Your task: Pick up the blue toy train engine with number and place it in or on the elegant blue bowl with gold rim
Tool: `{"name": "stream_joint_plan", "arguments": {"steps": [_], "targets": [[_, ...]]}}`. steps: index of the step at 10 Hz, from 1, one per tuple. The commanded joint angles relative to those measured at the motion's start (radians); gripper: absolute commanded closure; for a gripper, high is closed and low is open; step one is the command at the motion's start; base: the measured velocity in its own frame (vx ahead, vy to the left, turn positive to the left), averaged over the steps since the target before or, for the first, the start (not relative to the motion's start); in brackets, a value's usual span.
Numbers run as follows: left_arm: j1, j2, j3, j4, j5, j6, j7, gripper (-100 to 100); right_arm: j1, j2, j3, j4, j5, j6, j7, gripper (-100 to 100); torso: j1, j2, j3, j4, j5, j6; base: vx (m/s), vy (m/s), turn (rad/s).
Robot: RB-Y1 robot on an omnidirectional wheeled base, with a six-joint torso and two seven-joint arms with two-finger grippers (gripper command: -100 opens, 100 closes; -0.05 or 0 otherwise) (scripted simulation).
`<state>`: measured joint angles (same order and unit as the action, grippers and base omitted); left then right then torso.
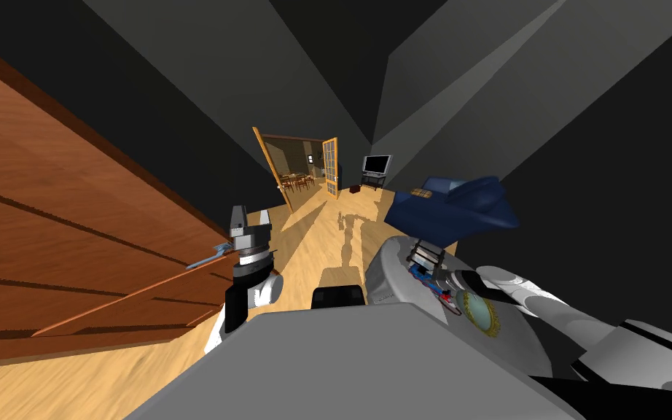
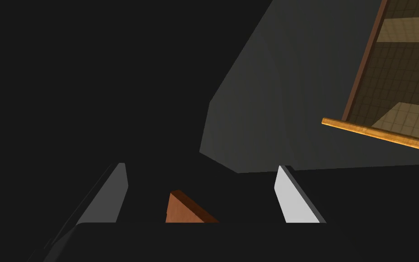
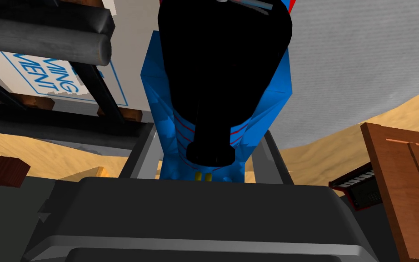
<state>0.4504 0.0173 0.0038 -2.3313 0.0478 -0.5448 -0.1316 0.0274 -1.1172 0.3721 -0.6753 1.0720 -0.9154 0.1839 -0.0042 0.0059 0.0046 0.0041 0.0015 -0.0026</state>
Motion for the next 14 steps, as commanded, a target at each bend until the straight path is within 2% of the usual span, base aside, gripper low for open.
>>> {"name": "stream_joint_plan", "arguments": {"steps": [1, 2, 3, 4, 6, 8, 9, 10, 11, 12, 14], "targets": [[0.0, 0.0, 0.0, 0.0, 0.0, 0.0, 0.0, 0, 0.0, 0.0, 0.0, 0.0, 0.0, 0.0, 0.0, 100, 0.0, 0.0, 0.0, 0.0, 0.0, 0.0, -0.063, -0.006, 0.05], [0.0, 0.0, 0.0, 0.0, 0.0, 0.0, 0.0, 0, -0.003, 0.001, -0.002, 0.002, 0.002, -0.002, -0.006, 0, 0.0, -0.003, -0.001, -0.001, 0.0, 0.002, -0.009, -0.001, -0.009], [0.0, 0.0, 0.0, 0.0, 0.0, 0.0, 0.0, 0, -0.026, -0.035, -0.025, 0.001, -0.01, -0.006, -0.008, 100, 0.001, -0.005, -0.003, -0.001, 0.001, 0.001, -0.033, 0.099, -0.035], [0.0, 0.0, 0.0, 0.0, 0.0, 0.0, 0.0, 0, -0.026, -0.035, -0.025, 0.001, -0.01, -0.006, -0.008, 100, 0.007, -0.005, -0.003, 0.0, 0.003, 0.0, -0.041, 0.126, -0.029], [0.0, 0.0, 0.0, 0.0, 0.0, 0.0, 0.0, 0, -0.059, -0.085, -0.055, 0.004, -0.026, -0.01, -0.011, 100, 0.012, -0.004, -0.001, 0.001, 0.005, 0.001, -0.055, 0.143, -0.04], [0.0, 0.0, 0.0, 0.0, 0.0, 0.0, 0.0, 0, -0.059, -0.085, -0.055, 0.004, -0.026, -0.01, -0.011, 100, 0.013, -0.004, -0.001, 0.001, 0.006, 0.001, -0.012, 0.075, -0.004], [0.0, 0.0, 0.0, 0.0, 0.0, 0.0, 0.0, 0, -0.087, -0.129, -0.078, 0.012, -0.039, -0.012, -0.012, 100, 0.009, -0.005, -0.002, 0.001, 0.005, 0.001, -0.003, 0.102, -0.059], [0.0, 0.0, 0.0, 0.0, 0.0, 0.0, 0.0, 0, -0.087, -0.129, -0.078, -0.002, -0.039, -0.012, -0.012, 100, 0.012, -0.005, -0.001, 0.002, 0.007, 0.001, -0.003, 0.11, -0.039], [0.0, 0.0, 0.0, 0.0, 0.0, 0.0, 0.0, 0, -0.087, -0.129, -0.078, 0.012, -0.039, -0.012, -0.012, 100, 0.013, -0.005, -0.001, 0.002, 0.007, 0.001, 0.002, 0.057, 0.007], [0.0, 0.0, 0.0, 0.0, 0.0, 0.0, 0.0, 0, -0.111, -0.165, -0.094, 0.024, -0.047, -0.01, -0.012, 100, 0.011, -0.005, -0.001, 0.001, 0.006, 0.001, 0.005, 0.114, -0.041], [0.0, 0.0, 0.0, 0.0, 0.0, 0.0, 0.0, 0, -0.111, -0.165, -0.094, 0.024, -0.047, -0.01, -0.012, 100, 0.015, -0.004, -0.001, 0.002, 0.008, 0.001, -0.001, 0.08, -0.024]]}}
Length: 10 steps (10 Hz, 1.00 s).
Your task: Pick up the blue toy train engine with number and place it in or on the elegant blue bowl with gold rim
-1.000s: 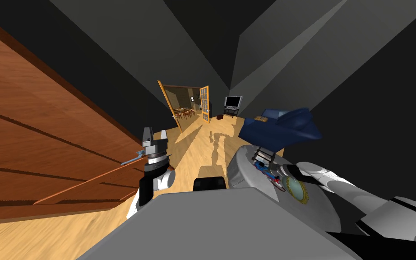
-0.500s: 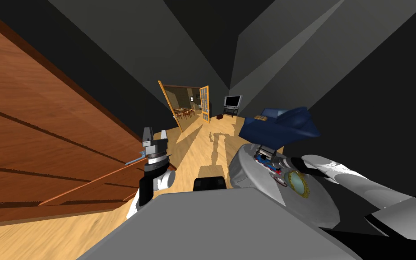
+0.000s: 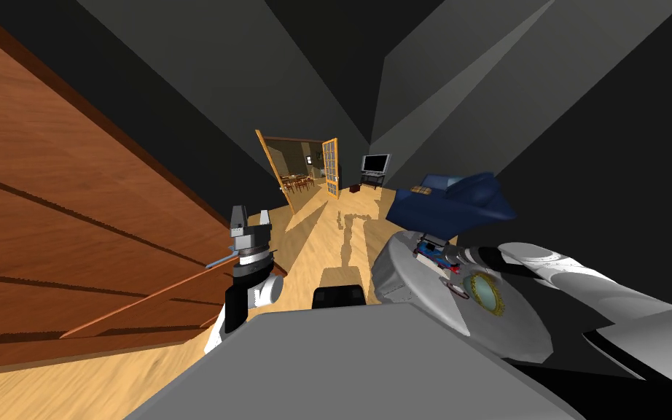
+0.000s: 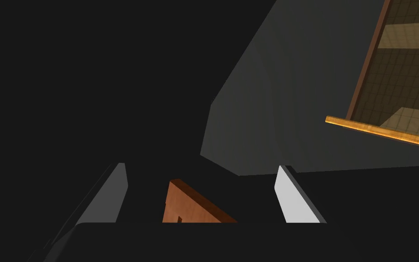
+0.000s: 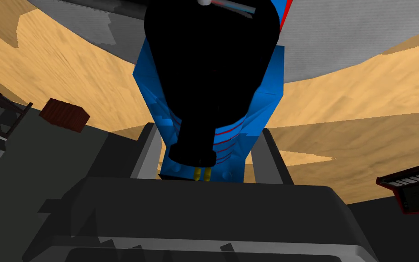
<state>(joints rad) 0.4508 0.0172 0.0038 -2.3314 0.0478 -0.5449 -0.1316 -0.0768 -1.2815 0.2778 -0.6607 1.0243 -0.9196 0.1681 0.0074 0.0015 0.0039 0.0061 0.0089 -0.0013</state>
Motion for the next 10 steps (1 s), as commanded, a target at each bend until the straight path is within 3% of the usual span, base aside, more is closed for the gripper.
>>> {"name": "stream_joint_plan", "arguments": {"steps": [1, 5, 10], "targets": [[0.0, 0.0, 0.0, 0.0, 0.0, 0.0, 0.0, 0, -0.026, -0.031, -0.007, 0.023, -0.003, -0.002, 0.005, 100, 0.0, 0.0, 0.0, 0.0, 0.0, 0.0, 0.013, 0.084, -0.054], [0.0, 0.0, 0.0, 0.0, 0.0, 0.0, 0.0, 0, -0.056, -0.081, -0.001, 0.05, 0.001, 0.013, 0.008, 100, 0.006, 0.0, 0.001, 0.001, 0.003, 0.002, 0.014, 0.118, -0.06], [0.0, 0.0, 0.0, 0.0, 0.0, 0.0, 0.0, 0, -0.082, -0.131, 0.035, 0.088, 0.023, 0.046, 0.016, 100, 0.002, 0.002, 0.002, 0.002, 0.004, 0.001, 0.015, 0.051, -0.052]]}}
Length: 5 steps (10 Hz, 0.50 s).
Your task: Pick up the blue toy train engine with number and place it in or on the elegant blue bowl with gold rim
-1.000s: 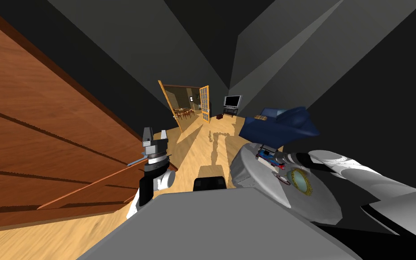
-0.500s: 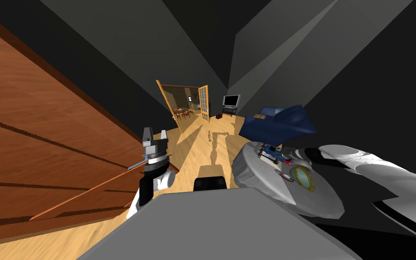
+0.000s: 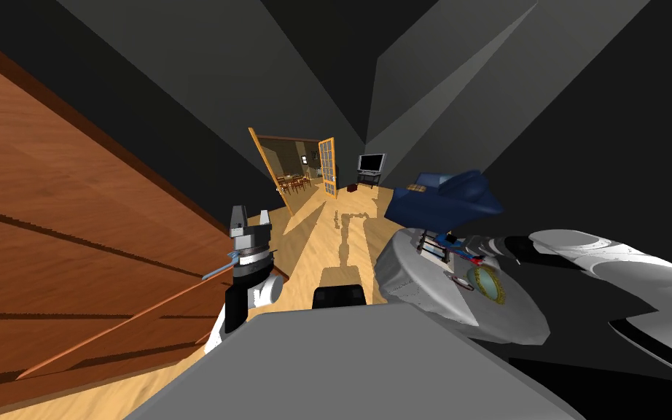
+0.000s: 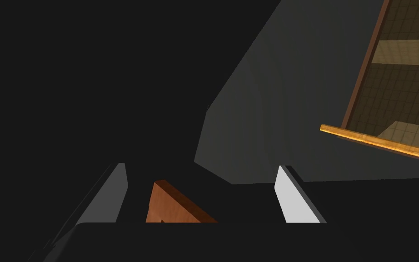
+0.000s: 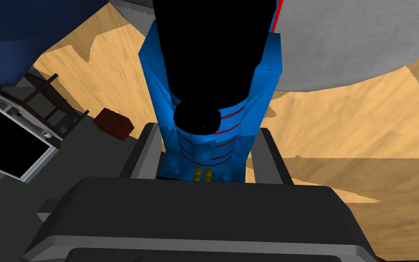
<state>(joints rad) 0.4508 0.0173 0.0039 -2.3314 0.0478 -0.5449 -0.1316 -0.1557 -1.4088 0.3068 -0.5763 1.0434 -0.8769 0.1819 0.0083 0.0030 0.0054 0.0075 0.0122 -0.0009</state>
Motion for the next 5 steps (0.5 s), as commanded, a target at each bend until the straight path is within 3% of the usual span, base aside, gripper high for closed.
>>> {"name": "stream_joint_plan", "arguments": {"steps": [1, 3, 5], "targets": [[0.0, 0.0, 0.0, 0.0, 0.0, 0.0, 0.0, 0, -0.012, -0.024, 0.037, 0.031, 0.02, 0.028, 0.009, 100, 0.0, 0.0, 0.0, 0.0, 0.0, 0.0, 0.036, 0.041, -0.097], [0.0, 0.0, 0.0, 0.0, 0.0, 0.0, 0.0, 0, -0.012, -0.024, 0.037, 0.031, 0.02, 0.028, 0.009, 100, 0.001, 0.0, 0.0, 0.0, 0.001, 0.001, 0.026, 0.031, -0.044], [0.0, 0.0, 0.0, 0.0, 0.0, 0.0, 0.0, 0, -0.014, -0.032, 0.075, 0.059, 0.038, 0.052, 0.016, 100, 0.0, -0.001, -0.001, 0.0, 0.001, 0.001, 0.05, 0.014, -0.044]]}}
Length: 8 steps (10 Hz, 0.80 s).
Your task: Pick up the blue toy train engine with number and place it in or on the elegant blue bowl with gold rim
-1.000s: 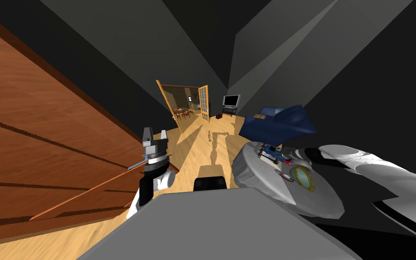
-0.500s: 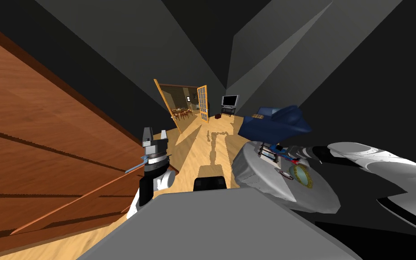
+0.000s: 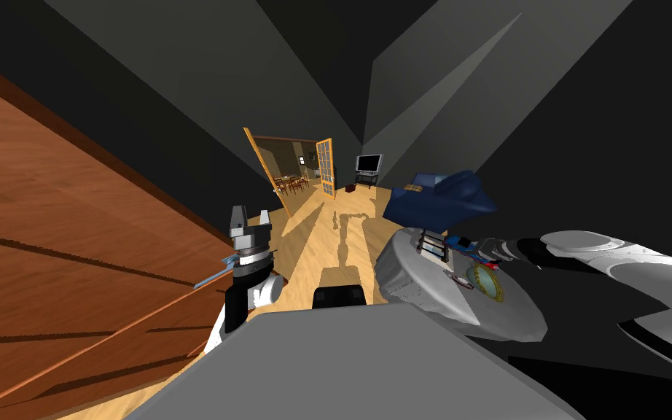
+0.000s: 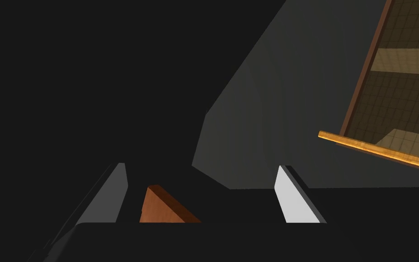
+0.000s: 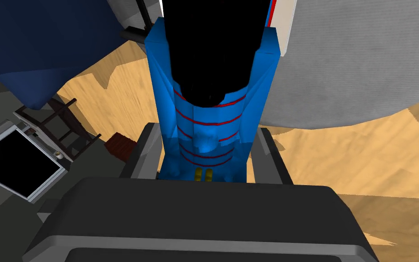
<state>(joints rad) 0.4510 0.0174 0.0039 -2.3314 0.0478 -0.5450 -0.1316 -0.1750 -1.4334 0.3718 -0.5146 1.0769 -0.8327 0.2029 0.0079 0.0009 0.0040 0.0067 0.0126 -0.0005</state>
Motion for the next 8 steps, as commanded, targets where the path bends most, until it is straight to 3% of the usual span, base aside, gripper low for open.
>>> {"name": "stream_joint_plan", "arguments": {"steps": [1, 4, 5, 8], "targets": [[0.0, 0.0, 0.0, 0.0, 0.0, 0.0, 0.0, 0, 0.007, -0.005, 0.038, 0.017, 0.016, 0.023, 0.0, 100, 0.0, 0.0, 0.0, 0.0, 0.0, 0.0, 0.063, -0.001, -0.067], [0.0, 0.0, 0.0, 0.0, 0.0, 0.0, 0.0, 0, 0.015, 0.008, 0.093, 0.051, 0.04, 0.056, 0.01, 100, -0.003, -0.002, -0.001, -0.001, 0.0, -0.001, 0.072, -0.028, -0.045], [0.0, 0.0, 0.0, 0.0, 0.0, 0.0, 0.0, 0, 0.031, 0.008, 0.093, 0.009, 0.04, 0.056, 0.01, 100, -0.004, -0.002, -0.001, -0.001, 0.0, -0.001, 0.053, -0.035, -0.038], [0.0, 0.0, 0.0, 0.0, 0.0, 0.0, 0.0, 0, 0.017, 0.011, 0.106, 0.057, 0.046, 0.064, 0.012, 100, 0.001, 0.0, 0.0, 0.0, 0.002, -0.002, 0.01, -0.008, 0.008]]}}
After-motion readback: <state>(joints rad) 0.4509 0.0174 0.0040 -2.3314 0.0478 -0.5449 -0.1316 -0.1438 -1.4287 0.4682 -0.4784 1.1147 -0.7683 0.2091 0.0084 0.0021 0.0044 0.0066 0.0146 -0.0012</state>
